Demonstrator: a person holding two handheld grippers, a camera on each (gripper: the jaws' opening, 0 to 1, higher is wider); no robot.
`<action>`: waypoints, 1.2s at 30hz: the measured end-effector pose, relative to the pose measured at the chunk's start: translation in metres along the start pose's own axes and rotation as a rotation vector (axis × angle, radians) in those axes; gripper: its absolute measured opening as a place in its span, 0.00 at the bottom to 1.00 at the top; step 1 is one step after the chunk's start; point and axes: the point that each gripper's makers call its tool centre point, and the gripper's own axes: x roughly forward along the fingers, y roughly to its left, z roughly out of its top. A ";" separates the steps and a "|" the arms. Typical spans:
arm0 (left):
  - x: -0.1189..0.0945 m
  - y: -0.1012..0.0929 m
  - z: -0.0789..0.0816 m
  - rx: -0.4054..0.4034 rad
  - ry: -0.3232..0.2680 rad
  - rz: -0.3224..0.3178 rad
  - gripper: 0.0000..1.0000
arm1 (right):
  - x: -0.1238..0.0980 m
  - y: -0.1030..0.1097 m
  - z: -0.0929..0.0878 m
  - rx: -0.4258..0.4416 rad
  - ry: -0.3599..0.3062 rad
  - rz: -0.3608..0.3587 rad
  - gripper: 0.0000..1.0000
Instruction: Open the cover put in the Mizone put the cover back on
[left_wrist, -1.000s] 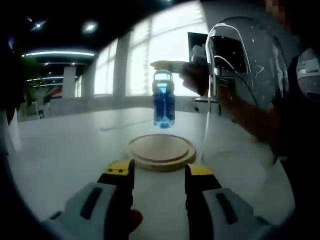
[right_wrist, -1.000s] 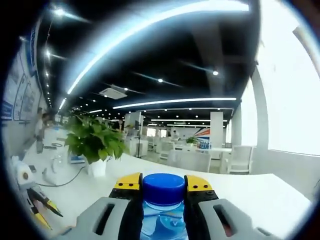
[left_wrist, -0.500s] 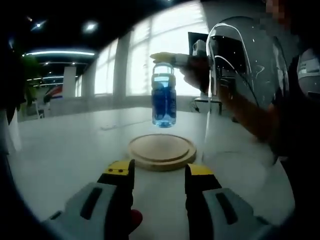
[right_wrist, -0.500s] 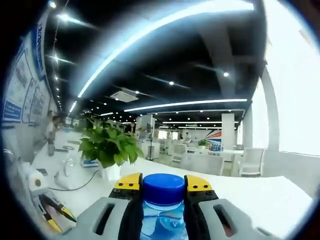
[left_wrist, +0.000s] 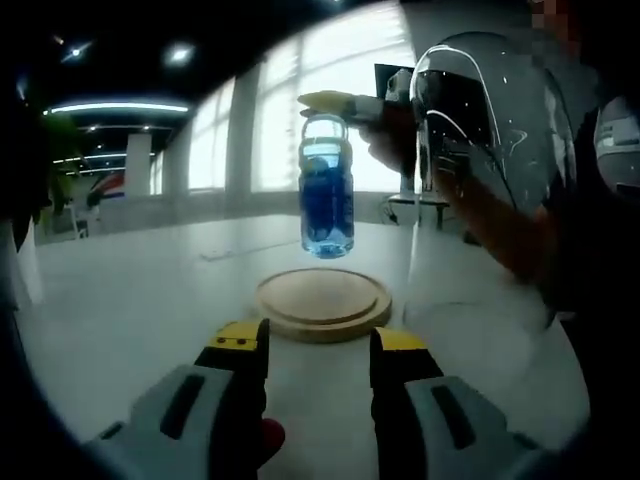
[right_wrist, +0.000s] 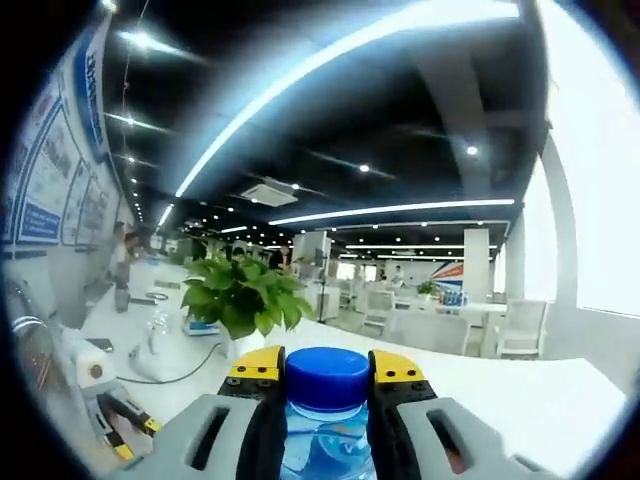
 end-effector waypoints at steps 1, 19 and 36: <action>0.000 0.000 0.000 0.001 0.000 0.000 0.33 | 0.001 0.001 0.000 -0.002 0.001 0.005 0.24; 0.000 -0.002 -0.001 -0.002 0.004 -0.005 0.33 | 0.008 0.030 -0.003 0.001 0.015 0.086 0.24; 0.000 -0.003 0.000 -0.006 0.001 -0.010 0.33 | 0.004 0.042 -0.016 0.050 0.066 0.144 0.24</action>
